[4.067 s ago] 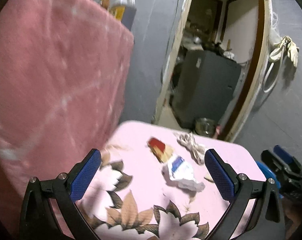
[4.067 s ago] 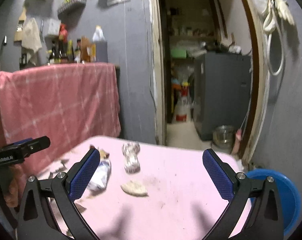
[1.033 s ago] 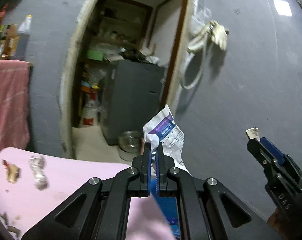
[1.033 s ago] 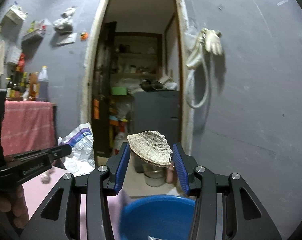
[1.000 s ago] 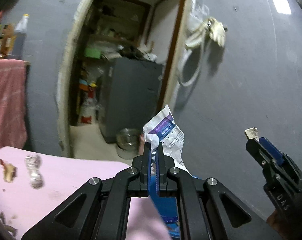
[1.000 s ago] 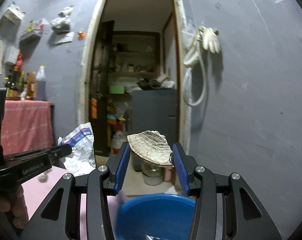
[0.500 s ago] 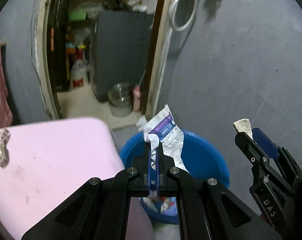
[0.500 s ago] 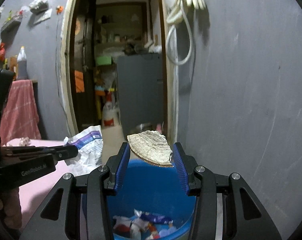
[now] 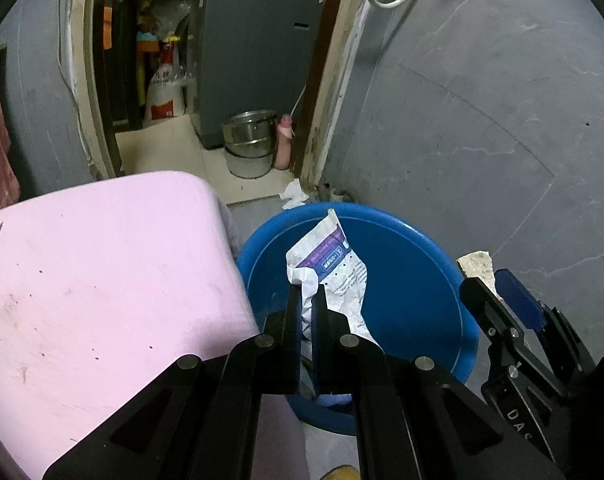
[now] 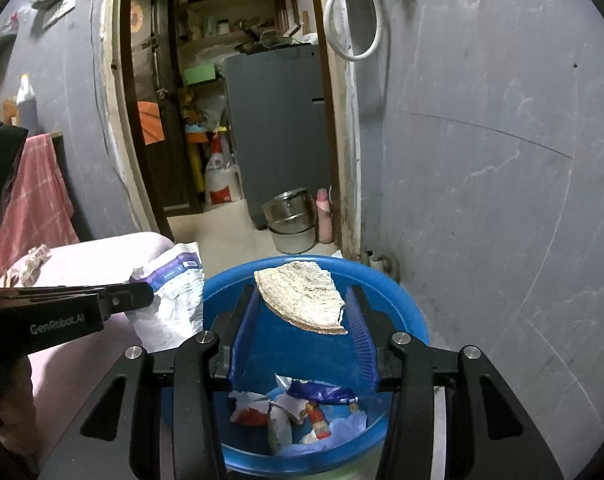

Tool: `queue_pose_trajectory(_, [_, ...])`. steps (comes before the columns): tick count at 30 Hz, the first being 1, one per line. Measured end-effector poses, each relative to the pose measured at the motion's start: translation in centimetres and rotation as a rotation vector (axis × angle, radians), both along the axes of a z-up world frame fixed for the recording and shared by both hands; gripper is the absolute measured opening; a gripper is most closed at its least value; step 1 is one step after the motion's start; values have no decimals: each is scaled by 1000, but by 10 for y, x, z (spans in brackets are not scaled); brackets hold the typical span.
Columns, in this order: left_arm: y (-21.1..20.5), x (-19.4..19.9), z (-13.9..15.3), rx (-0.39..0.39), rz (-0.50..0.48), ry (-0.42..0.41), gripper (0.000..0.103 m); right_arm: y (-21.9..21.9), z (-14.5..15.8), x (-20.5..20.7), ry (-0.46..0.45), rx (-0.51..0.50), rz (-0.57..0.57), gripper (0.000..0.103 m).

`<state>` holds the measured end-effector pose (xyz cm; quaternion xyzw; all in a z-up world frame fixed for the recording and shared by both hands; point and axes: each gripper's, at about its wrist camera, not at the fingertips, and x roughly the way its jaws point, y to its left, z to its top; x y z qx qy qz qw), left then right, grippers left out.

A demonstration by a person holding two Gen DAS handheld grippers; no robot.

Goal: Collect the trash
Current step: 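Open both tools to drop the crust and packet into the bucket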

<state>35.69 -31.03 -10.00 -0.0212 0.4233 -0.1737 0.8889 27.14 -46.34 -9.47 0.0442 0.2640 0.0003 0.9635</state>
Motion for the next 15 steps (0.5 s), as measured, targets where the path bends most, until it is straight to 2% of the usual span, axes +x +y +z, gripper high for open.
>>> queue_pose_trajectory(5, [-2, 3, -4, 8, -1, 29, 4, -1, -6, 5, 30, -3, 4, 44])
queue_pose_trajectory(7, [-2, 3, -4, 7, -5, 32, 11, -3, -8, 6, 41, -2, 4, 44])
queue_pose_trajectory(9, [-1, 2, -3, -3, -2, 24, 27, -5, -9, 6, 48, 4, 3, 44])
queue_pose_trajectory(15, [4, -5, 7, -19, 1, -8, 30, -8, -2, 3, 32, 15, -2, 51])
